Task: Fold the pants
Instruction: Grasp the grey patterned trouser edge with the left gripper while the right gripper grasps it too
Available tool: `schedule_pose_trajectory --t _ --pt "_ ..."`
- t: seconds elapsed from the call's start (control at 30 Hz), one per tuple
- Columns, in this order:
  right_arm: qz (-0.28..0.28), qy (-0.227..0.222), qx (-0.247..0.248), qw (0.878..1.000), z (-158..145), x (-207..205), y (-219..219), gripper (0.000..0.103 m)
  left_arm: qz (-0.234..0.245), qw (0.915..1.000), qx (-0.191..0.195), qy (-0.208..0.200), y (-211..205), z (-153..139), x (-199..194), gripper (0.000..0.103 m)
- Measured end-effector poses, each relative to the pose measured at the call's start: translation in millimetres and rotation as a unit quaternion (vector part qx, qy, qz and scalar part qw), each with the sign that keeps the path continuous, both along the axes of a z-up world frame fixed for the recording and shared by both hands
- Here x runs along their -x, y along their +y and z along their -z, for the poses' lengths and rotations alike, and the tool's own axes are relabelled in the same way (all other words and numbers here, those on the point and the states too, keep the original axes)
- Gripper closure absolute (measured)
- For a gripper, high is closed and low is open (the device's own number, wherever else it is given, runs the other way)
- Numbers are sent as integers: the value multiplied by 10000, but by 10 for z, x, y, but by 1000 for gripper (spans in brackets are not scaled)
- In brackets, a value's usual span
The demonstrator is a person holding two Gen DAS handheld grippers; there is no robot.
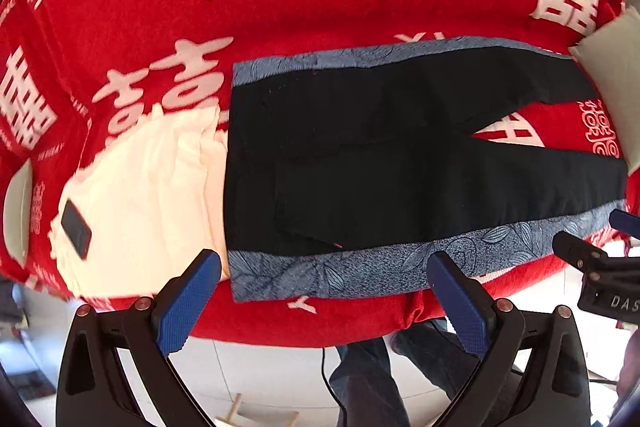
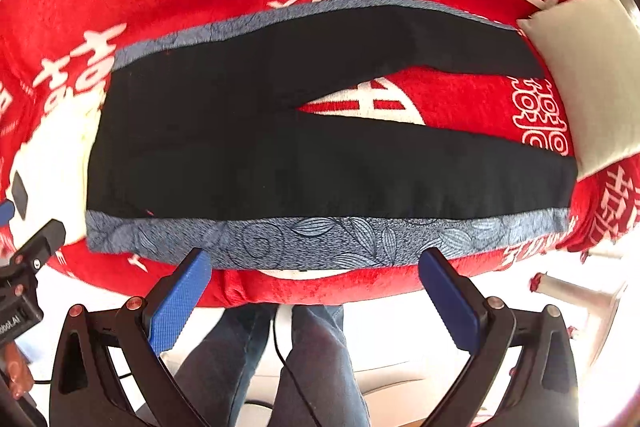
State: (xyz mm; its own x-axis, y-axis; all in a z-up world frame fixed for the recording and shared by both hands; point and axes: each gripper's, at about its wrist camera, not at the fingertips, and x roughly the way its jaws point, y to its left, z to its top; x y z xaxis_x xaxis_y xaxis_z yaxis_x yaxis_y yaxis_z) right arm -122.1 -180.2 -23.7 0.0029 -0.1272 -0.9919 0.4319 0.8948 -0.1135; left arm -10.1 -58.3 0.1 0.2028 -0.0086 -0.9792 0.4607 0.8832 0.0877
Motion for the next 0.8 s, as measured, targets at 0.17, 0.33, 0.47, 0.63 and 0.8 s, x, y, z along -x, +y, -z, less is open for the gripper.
schedule_pose_trajectory --t 0.17,0.33,0.47,0.63,0.8 --pt "-330 48 -99 9994 161 37 -114 0 -265 9996 -45 5 -116 165 113 0" --pt "-490 12 -197 9986 343 59 -213 0 -548 9984 73 77 -159 412 142 0" --pt "-146 -620 -1007 9929 466 177 -321 0 -938 9945 402 230 6 683 111 0" --pt "399 -1420 -3040 9412 933 464 -332 0 -1328 9858 987 289 352 1065 135 0" --pt "868 -1687 -3843 9035 1530 695 -190 4 -1368 9816 1229 505 562 1356 197 0"
